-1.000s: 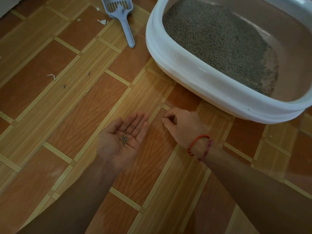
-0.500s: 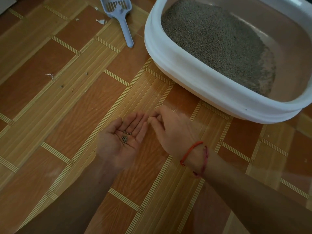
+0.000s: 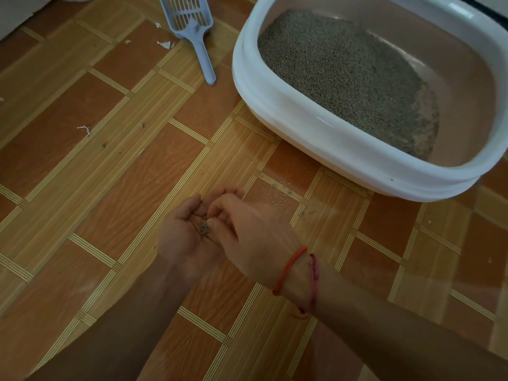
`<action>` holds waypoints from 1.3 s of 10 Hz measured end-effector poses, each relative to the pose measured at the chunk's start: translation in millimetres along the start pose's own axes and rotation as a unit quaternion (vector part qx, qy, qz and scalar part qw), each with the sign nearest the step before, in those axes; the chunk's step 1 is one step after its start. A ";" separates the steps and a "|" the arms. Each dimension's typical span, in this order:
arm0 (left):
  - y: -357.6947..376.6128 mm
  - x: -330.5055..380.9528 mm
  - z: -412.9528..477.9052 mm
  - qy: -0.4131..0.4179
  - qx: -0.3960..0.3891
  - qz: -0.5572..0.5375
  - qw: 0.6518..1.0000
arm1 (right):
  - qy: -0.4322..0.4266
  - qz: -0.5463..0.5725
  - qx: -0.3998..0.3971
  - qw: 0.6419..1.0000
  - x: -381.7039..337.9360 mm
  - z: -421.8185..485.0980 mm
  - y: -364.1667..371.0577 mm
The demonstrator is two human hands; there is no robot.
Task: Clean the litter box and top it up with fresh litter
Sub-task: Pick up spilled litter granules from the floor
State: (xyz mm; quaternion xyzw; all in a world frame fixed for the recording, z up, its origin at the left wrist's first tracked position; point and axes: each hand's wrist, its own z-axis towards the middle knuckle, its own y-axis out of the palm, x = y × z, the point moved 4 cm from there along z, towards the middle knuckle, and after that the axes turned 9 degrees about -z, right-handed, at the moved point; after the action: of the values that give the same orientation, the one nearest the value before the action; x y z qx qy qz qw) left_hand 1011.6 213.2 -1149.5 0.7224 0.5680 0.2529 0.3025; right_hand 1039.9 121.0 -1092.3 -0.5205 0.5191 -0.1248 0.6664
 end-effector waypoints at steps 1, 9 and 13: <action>-1.3 4.3 -0.3 0.028 0.019 -0.017 0.999 | 0.048 -0.008 0.046 0.998 30.9 -1.7 -10.0; -0.5 4.7 2.3 0.056 0.050 -0.008 0.997 | 0.168 -0.135 0.015 0.976 121.7 3.4 -4.0; 2.3 2.7 0.6 0.054 0.040 -0.010 0.998 | 0.157 -0.201 -0.027 0.967 112.8 2.5 -0.6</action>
State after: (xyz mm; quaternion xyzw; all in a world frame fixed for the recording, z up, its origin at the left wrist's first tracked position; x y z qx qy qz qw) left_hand 1014.1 215.3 -1148.3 0.7134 0.6007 0.2654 0.2445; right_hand 1090.7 42.5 -1155.4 -0.6056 0.5048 -0.3222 0.5240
